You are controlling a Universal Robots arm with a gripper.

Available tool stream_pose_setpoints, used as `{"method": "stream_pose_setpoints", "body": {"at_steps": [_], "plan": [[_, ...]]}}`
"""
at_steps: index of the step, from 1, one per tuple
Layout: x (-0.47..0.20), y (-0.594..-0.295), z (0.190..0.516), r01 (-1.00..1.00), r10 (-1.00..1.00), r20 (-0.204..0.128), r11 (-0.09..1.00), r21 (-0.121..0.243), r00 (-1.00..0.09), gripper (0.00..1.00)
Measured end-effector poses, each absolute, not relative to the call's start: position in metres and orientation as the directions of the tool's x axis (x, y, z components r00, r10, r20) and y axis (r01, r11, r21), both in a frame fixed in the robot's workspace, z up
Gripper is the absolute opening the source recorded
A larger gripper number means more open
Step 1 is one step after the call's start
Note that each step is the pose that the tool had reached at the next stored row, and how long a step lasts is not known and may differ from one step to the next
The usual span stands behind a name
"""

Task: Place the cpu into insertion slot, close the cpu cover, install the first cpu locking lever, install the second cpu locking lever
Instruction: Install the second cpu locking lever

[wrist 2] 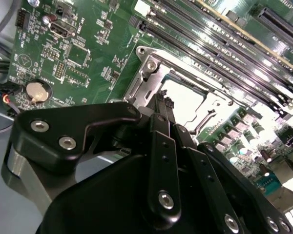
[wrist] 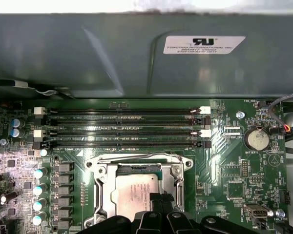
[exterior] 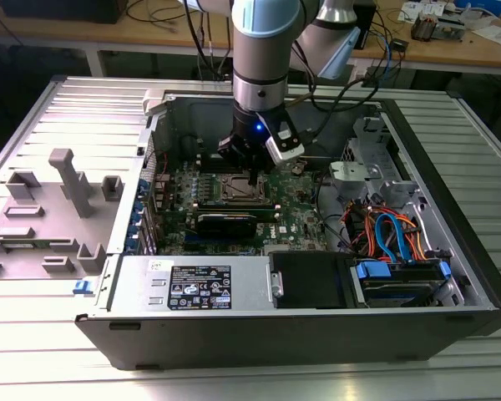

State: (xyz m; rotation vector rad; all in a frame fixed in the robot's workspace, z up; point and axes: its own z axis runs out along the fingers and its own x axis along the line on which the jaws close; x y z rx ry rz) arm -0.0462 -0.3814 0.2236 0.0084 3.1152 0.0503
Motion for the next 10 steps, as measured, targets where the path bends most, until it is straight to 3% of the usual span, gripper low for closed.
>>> {"method": "stream_pose_setpoints", "body": {"at_steps": [10], "plan": [[-0.0462,-0.3883,0.226,0.005,0.005,-0.026,1.0,0.009,-1.0,0.11]]}}
